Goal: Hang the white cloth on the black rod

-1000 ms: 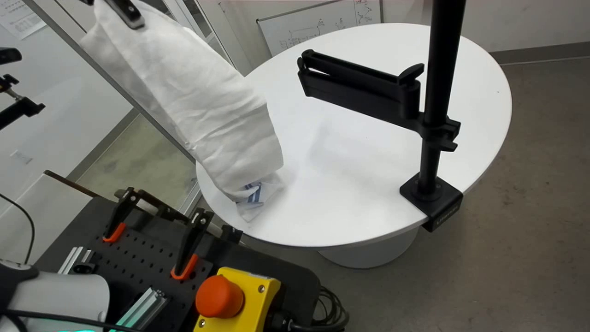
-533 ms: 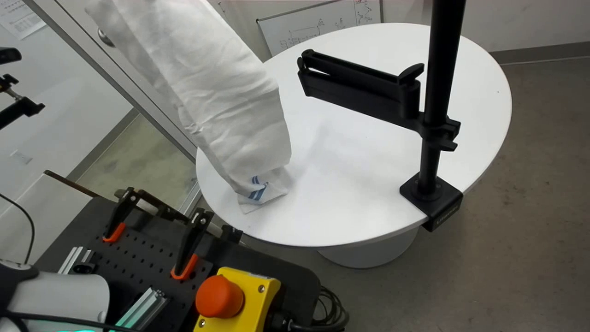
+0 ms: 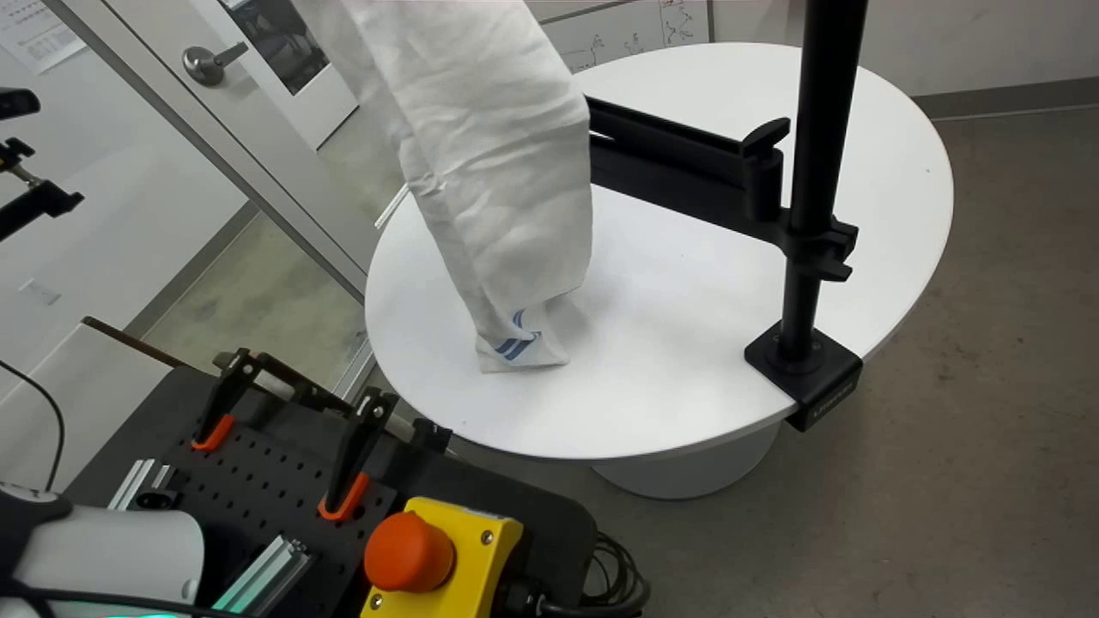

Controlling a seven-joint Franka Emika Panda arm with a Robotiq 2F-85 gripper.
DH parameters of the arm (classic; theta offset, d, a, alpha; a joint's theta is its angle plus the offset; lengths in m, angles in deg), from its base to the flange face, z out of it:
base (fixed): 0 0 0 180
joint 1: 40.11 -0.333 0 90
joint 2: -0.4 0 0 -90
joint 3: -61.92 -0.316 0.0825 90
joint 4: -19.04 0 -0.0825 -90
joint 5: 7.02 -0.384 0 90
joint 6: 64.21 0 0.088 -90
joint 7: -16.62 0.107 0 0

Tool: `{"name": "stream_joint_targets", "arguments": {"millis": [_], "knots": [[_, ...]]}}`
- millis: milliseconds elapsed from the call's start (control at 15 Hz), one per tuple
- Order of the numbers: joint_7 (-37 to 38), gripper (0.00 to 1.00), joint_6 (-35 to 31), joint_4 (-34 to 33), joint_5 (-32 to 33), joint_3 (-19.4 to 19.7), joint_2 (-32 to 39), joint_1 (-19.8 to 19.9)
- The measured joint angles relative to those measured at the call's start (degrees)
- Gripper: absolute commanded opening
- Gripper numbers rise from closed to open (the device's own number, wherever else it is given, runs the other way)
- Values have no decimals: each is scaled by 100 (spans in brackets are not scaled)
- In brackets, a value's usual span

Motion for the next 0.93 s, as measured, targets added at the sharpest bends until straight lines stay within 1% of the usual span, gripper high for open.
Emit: {"name": "stream_joint_targets", "arguments": {"millis": [333, 667, 933], "knots": [[369, 1, 415, -994, 44, 112, 557, 91], [630, 1, 925, -1957, 43, 329, 1073, 109], [813, 1, 1132, -2691, 42, 568, 1870, 125]]}}
